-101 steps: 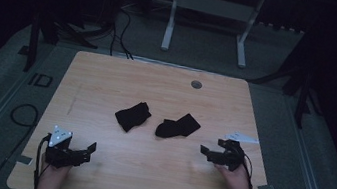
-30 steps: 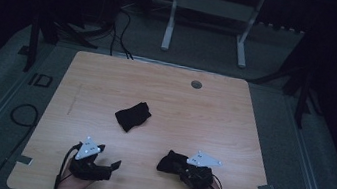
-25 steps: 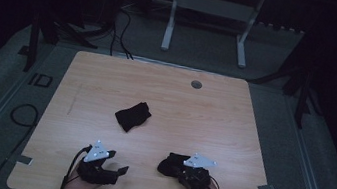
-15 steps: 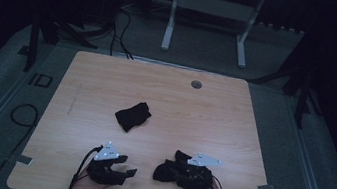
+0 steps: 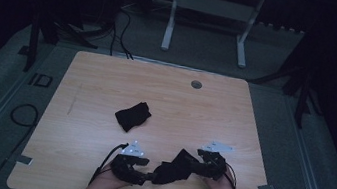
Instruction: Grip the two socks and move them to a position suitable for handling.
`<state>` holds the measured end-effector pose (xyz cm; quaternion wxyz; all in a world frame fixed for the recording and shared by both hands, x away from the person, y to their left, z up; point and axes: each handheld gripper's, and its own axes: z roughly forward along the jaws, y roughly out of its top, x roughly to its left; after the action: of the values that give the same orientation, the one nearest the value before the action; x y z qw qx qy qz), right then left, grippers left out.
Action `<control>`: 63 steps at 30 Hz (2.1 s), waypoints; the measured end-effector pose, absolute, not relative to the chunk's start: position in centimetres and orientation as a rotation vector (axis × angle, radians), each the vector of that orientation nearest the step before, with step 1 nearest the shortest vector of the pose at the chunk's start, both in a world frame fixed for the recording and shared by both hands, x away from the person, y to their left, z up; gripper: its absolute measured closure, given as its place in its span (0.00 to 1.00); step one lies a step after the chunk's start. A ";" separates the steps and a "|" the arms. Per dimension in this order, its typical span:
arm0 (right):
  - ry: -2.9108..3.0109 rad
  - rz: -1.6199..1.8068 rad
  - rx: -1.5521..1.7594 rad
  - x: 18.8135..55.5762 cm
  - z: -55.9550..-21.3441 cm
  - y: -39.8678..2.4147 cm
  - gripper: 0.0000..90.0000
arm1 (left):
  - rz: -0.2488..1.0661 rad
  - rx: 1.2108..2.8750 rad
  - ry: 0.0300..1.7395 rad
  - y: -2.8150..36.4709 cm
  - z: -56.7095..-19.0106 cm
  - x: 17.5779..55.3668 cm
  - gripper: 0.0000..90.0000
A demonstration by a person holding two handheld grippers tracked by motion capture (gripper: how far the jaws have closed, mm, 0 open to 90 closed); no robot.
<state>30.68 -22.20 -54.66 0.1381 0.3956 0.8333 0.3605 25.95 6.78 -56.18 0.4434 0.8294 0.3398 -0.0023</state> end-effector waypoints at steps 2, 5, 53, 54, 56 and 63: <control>2.423 0.997 1.137 31.2 -55.4 -21.9 0.48 | -0.014 2.088 0.853 6.1 -56.5 26.5 0.41; 2.449 0.964 1.090 31.3 -55.9 -21.6 0.61 | -0.007 2.136 0.828 5.4 -56.7 26.9 0.46; 2.340 1.504 0.766 26.9 -46.9 -24.4 0.93 | 0.215 1.929 1.179 15.6 -55.6 26.9 0.97; 2.364 1.498 0.733 26.8 -47.2 -24.4 0.93 | 0.215 1.932 1.192 15.8 -55.7 27.1 0.97; 2.468 1.530 0.686 26.9 -48.0 -24.5 0.93 | 0.227 1.943 1.206 16.1 -56.0 27.5 0.97; 2.794 1.358 0.475 25.4 -51.8 -23.5 0.90 | 0.273 1.968 1.237 16.3 -56.5 28.1 0.97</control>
<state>25.40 -23.47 -51.85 -0.0006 0.1511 0.8891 0.4321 28.06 16.30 -56.47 0.3900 0.7742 0.4868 0.1074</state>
